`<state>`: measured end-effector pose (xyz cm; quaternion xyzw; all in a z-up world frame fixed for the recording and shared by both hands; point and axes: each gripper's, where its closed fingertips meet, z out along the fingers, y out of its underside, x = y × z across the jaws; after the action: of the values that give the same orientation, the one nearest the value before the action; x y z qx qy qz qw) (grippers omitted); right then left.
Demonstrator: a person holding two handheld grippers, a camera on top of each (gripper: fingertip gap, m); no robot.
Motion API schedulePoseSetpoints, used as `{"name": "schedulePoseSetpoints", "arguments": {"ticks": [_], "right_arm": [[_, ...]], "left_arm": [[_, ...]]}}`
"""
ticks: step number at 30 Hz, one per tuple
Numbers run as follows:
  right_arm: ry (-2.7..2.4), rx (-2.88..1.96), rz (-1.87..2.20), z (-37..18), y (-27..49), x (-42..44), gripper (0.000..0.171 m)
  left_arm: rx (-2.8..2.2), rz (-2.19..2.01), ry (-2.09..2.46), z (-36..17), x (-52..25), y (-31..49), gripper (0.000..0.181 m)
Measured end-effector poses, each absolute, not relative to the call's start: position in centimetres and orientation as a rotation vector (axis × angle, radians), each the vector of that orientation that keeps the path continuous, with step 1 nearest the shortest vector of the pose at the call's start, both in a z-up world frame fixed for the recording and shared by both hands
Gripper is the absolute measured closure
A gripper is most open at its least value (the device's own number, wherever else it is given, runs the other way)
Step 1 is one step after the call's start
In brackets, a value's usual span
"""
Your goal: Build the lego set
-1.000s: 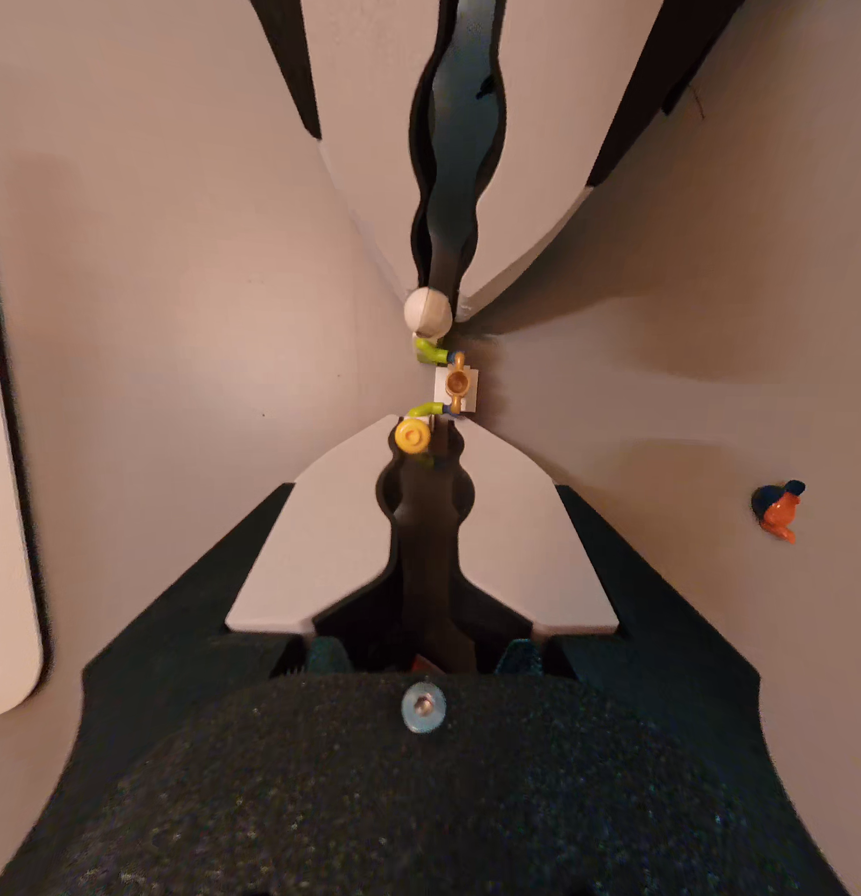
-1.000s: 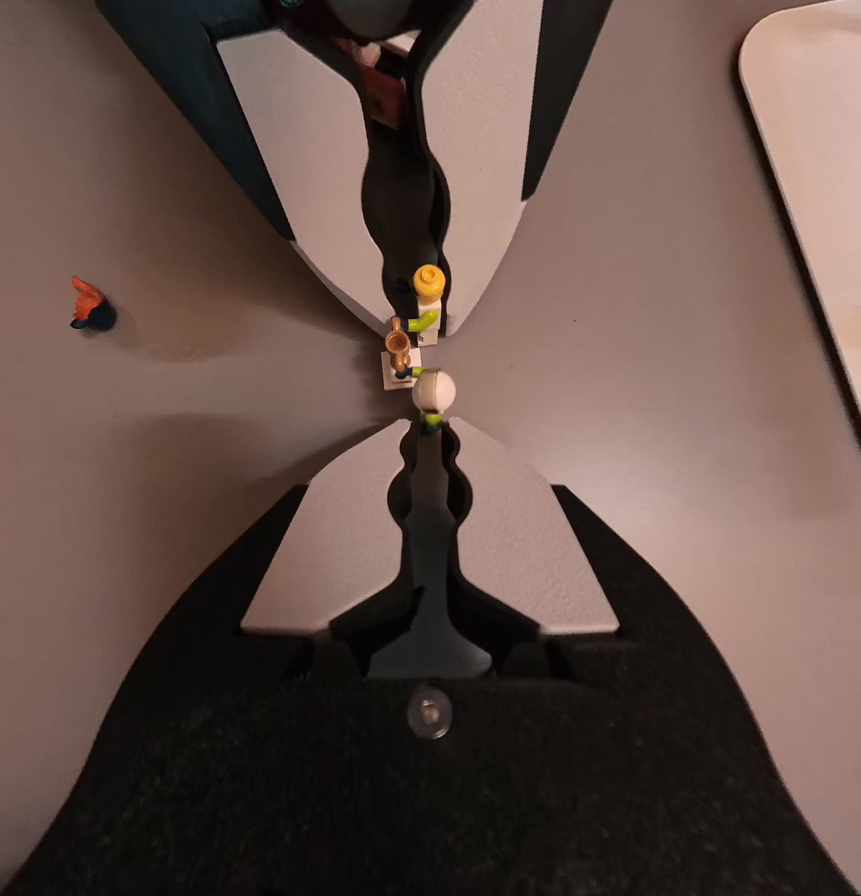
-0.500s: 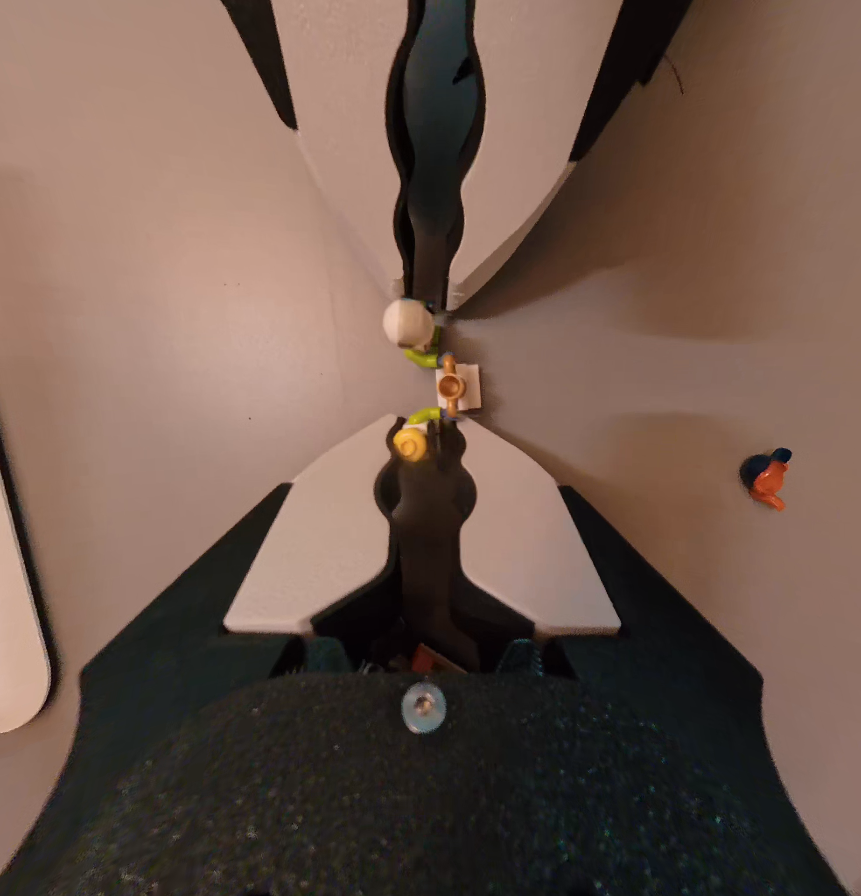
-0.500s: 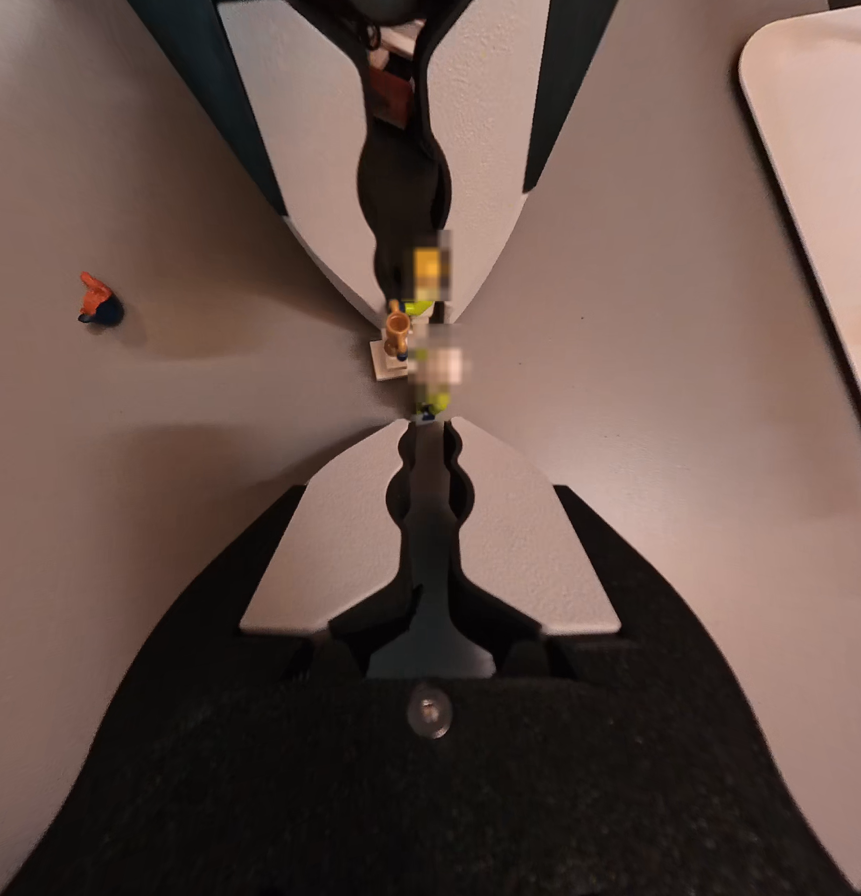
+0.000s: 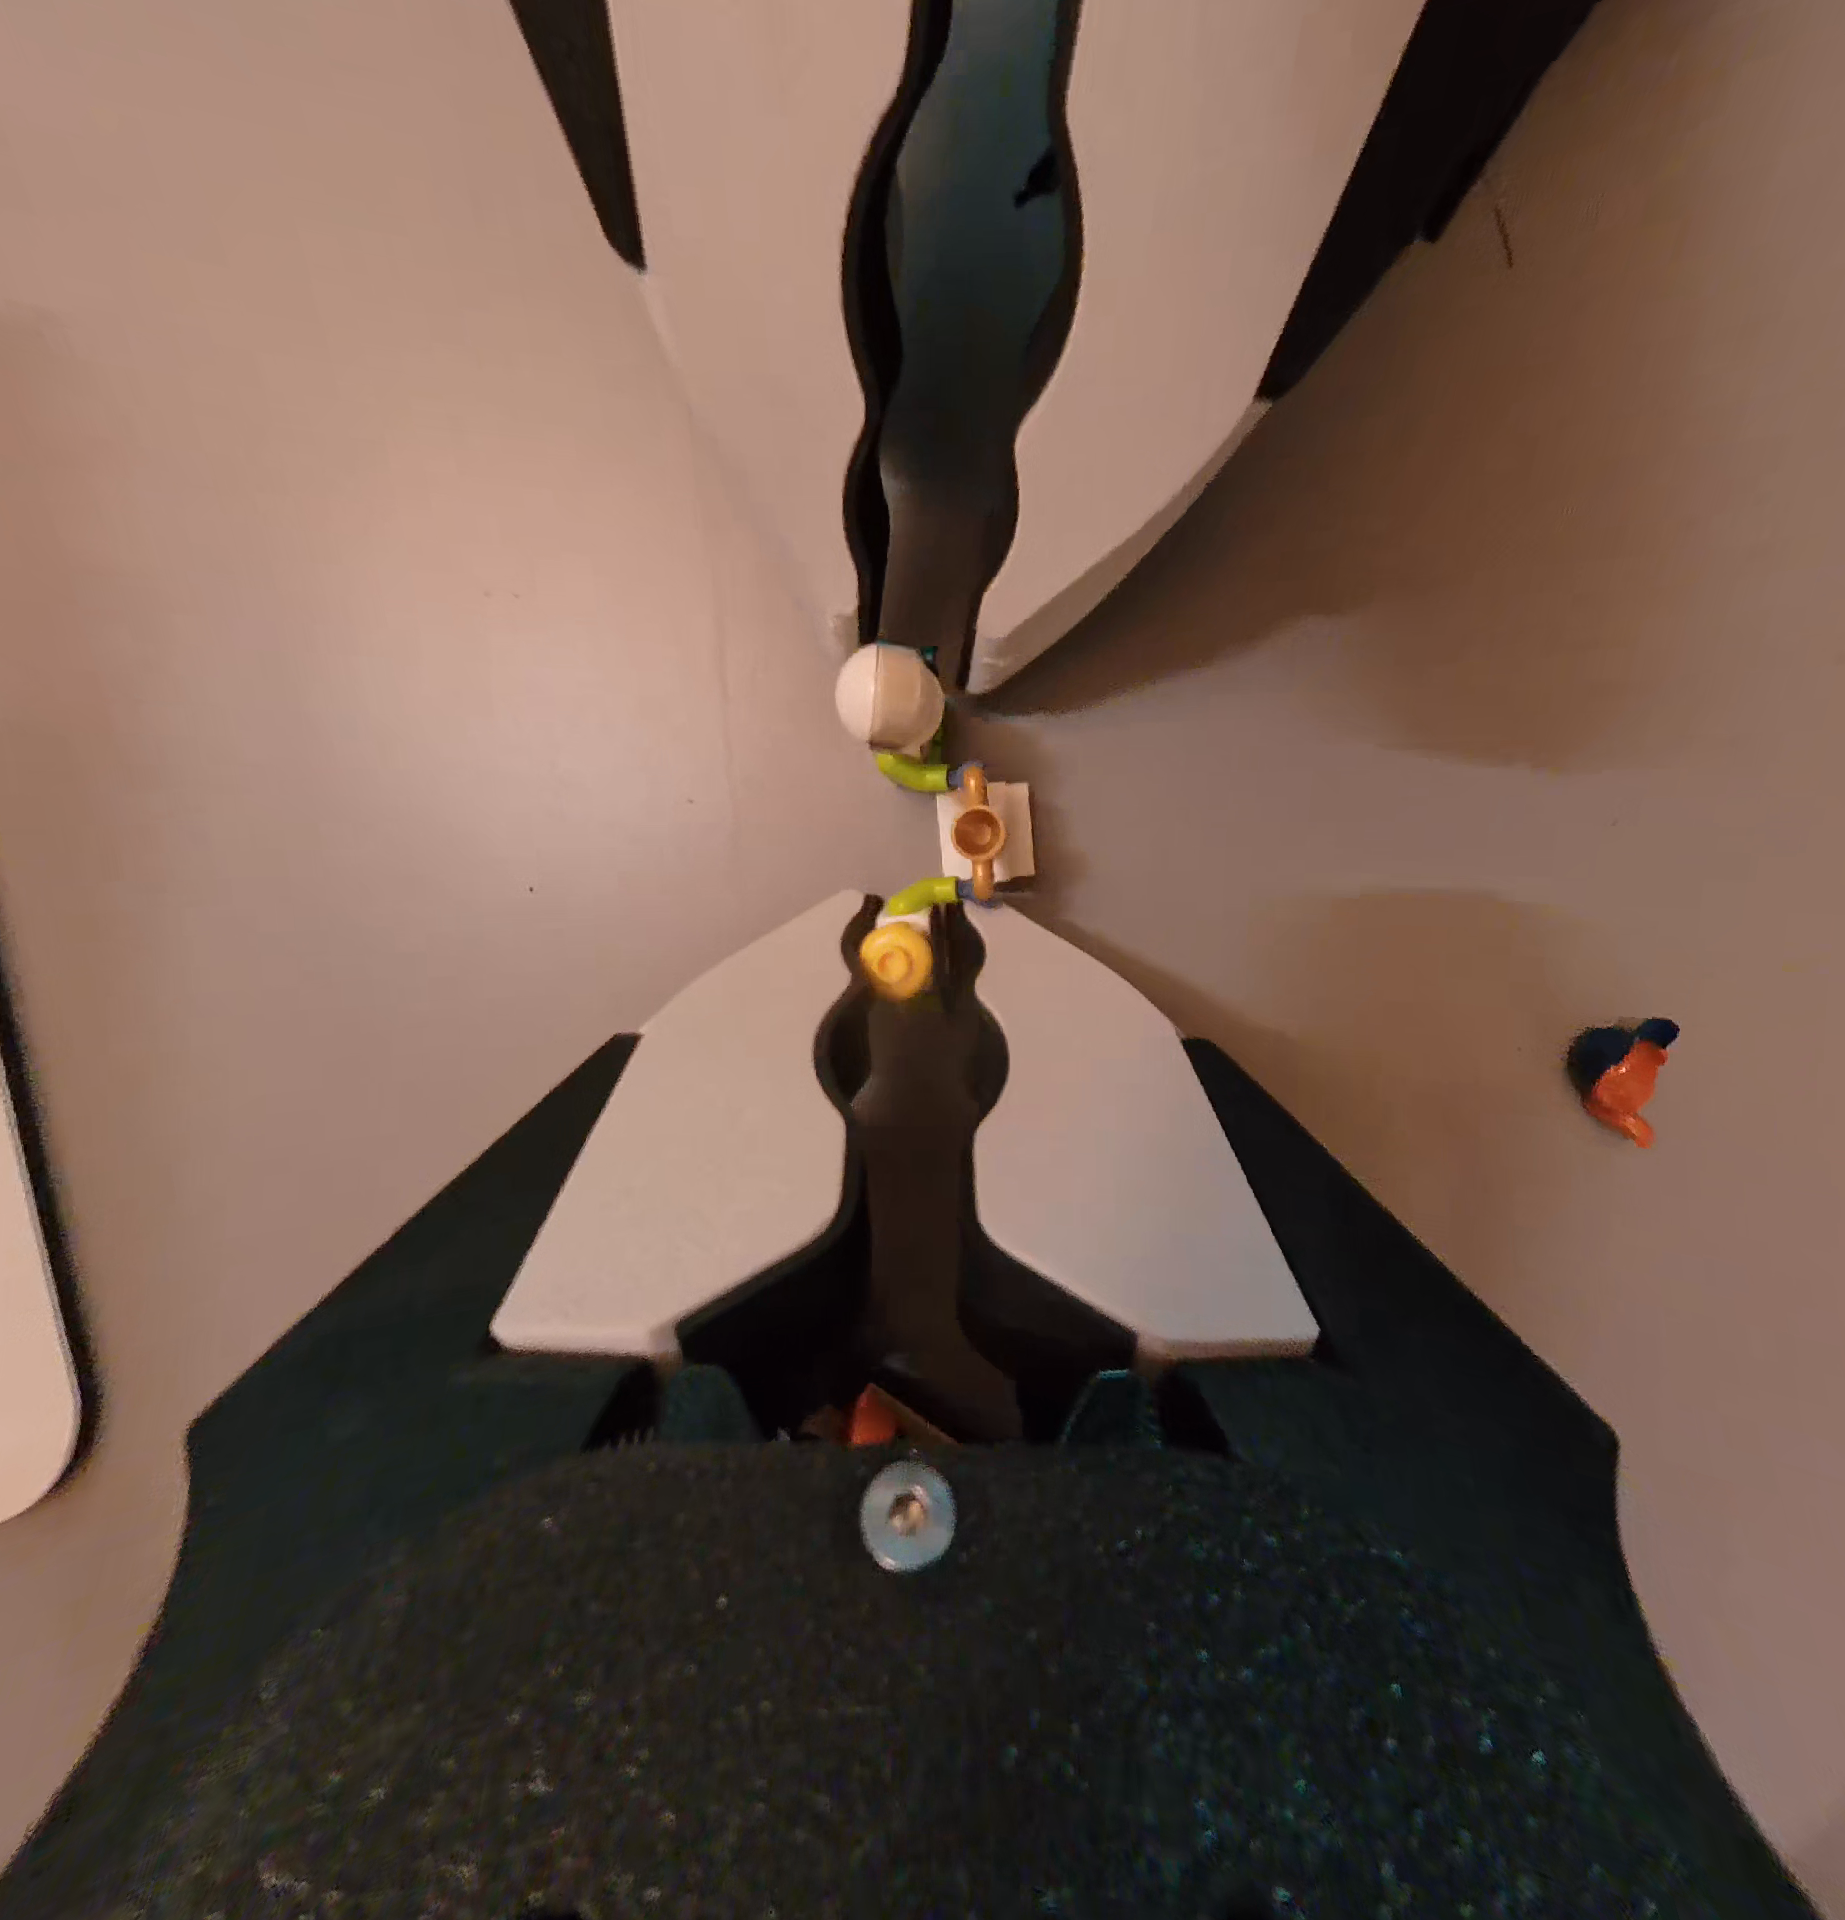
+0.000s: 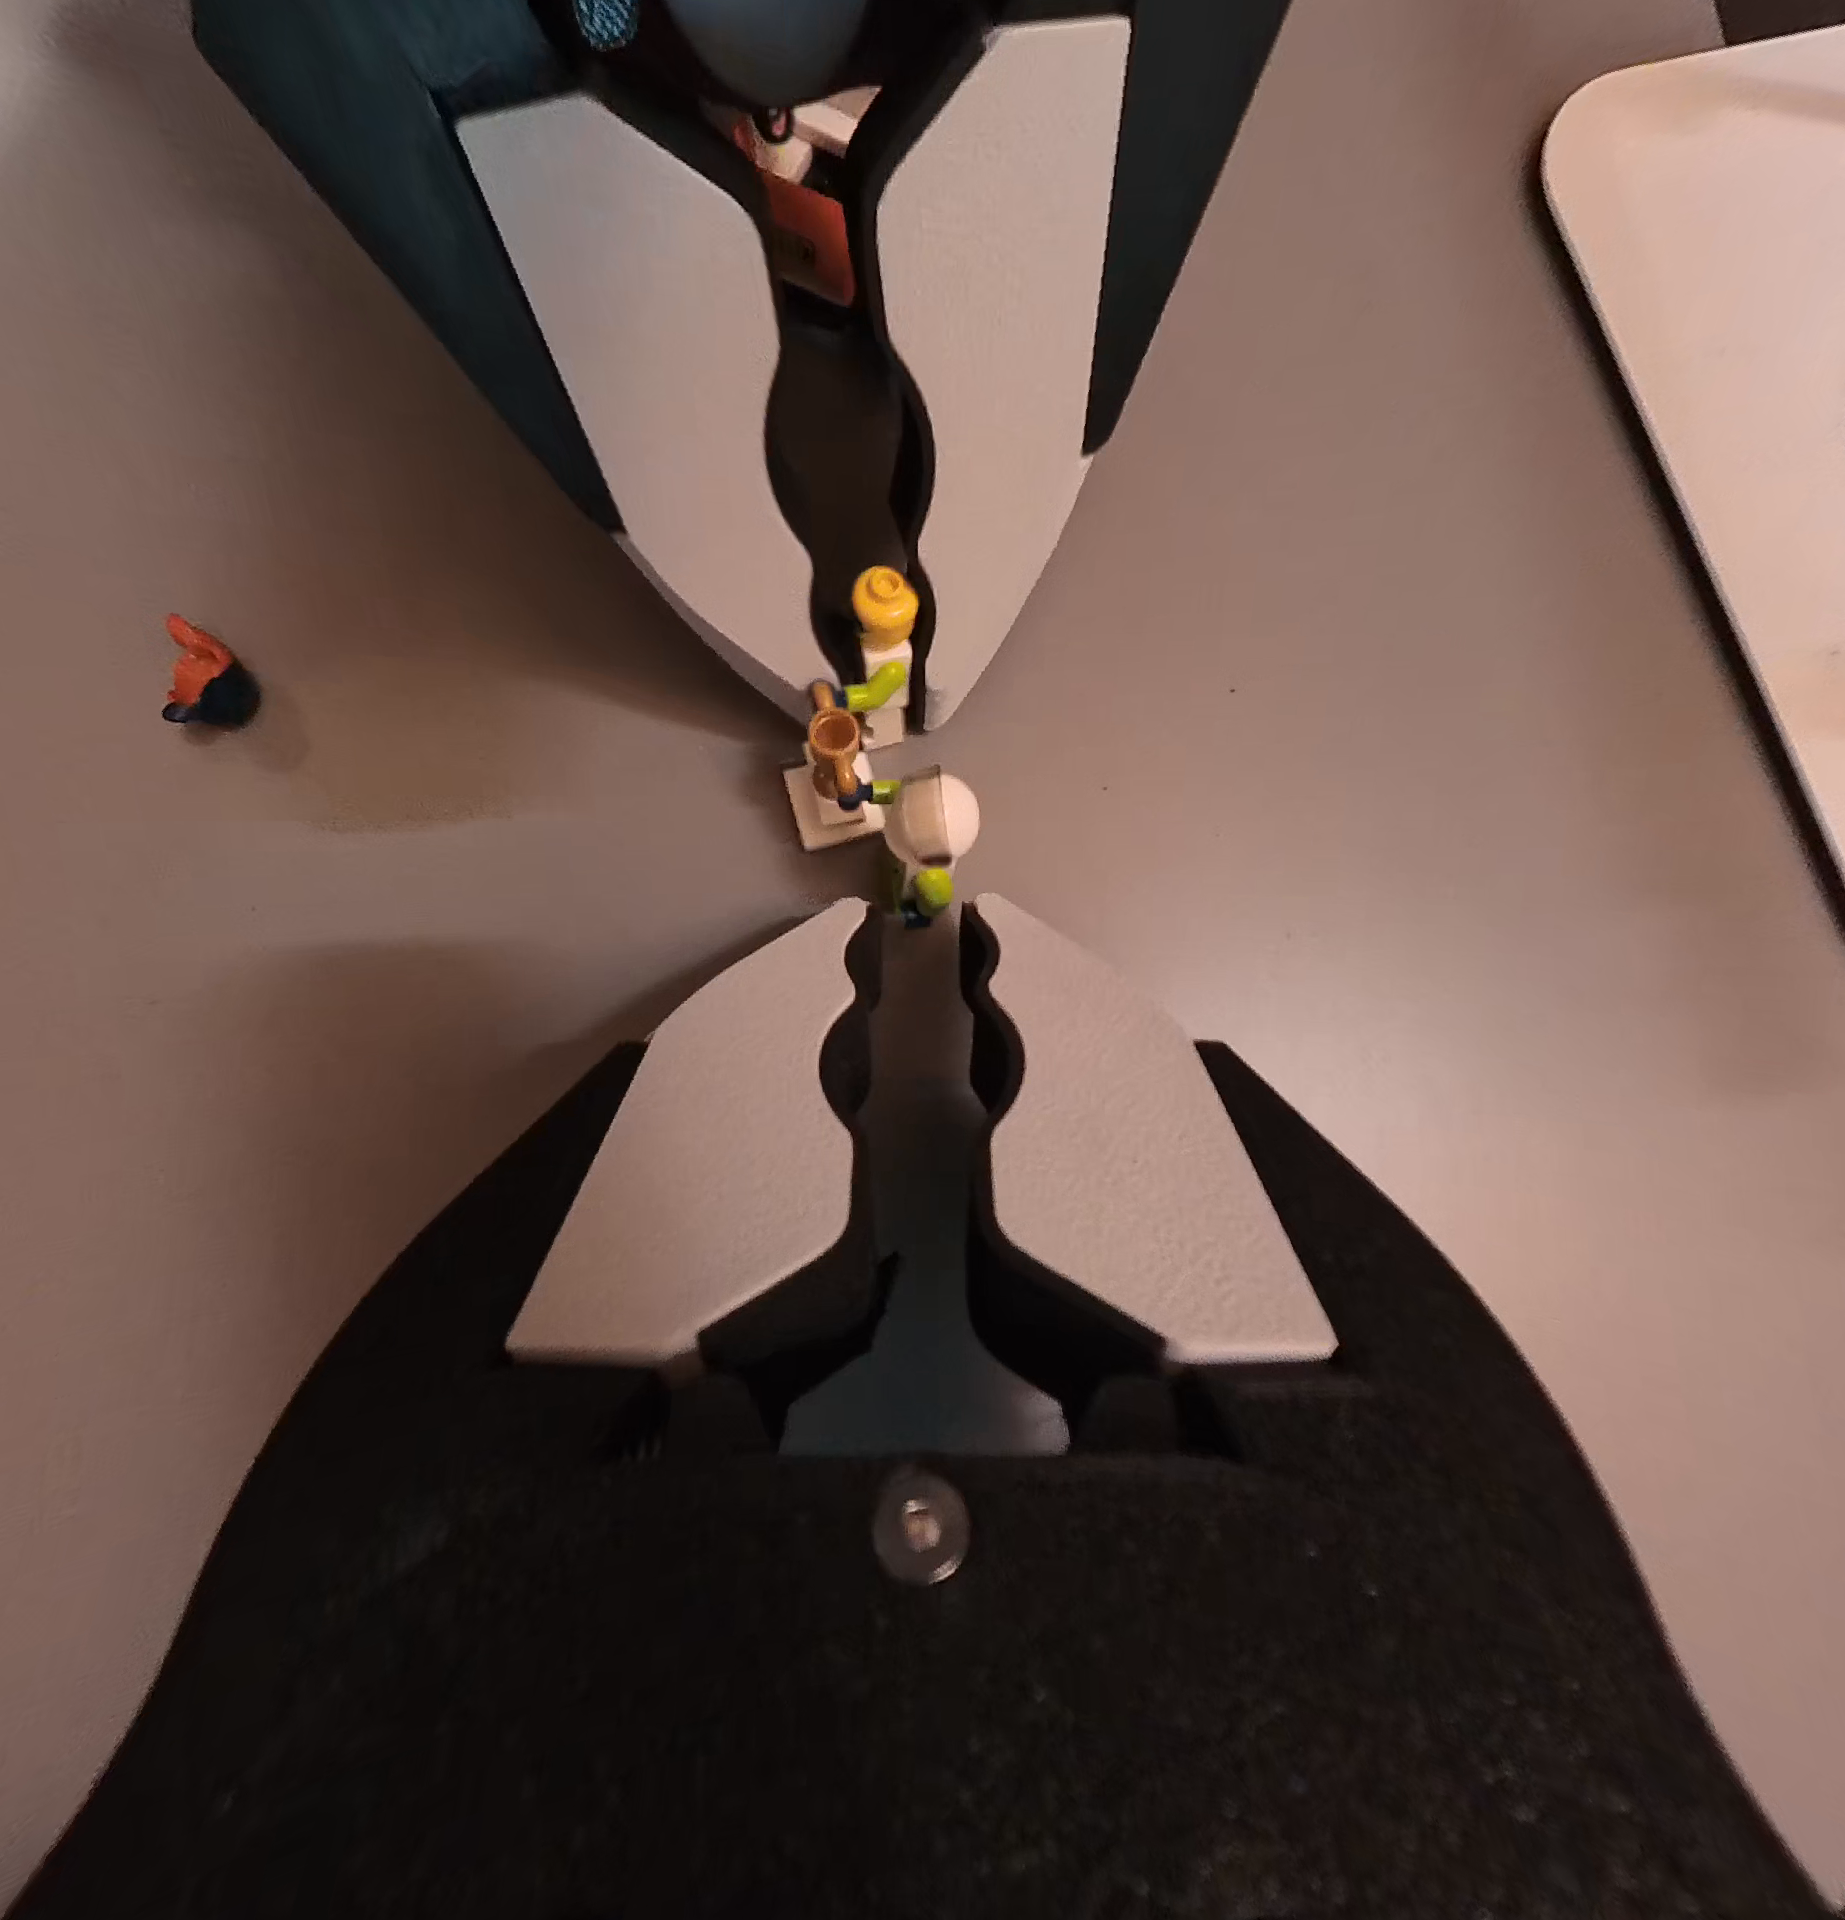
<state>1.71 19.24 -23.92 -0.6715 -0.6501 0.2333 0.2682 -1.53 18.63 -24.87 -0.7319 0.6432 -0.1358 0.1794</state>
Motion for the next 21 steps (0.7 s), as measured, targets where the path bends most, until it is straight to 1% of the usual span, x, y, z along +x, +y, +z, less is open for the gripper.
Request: {"name": "schedulePoseSetpoints", "arguments": {"ticks": [3,21], "right_arm": [[-1.761,-1.812,0.633,-24.1,19.1,1.57,0.157],[-1.756,-1.809,0.669,-23.73,18.95,1.88,0.154]], "left_arm": [[-2.068,-0.352,1.84,-24.88,-1.49,18.67,0.172],[-2.059,-0.409,1.883,-24.89,-1.65,18.33,0.171]]}}
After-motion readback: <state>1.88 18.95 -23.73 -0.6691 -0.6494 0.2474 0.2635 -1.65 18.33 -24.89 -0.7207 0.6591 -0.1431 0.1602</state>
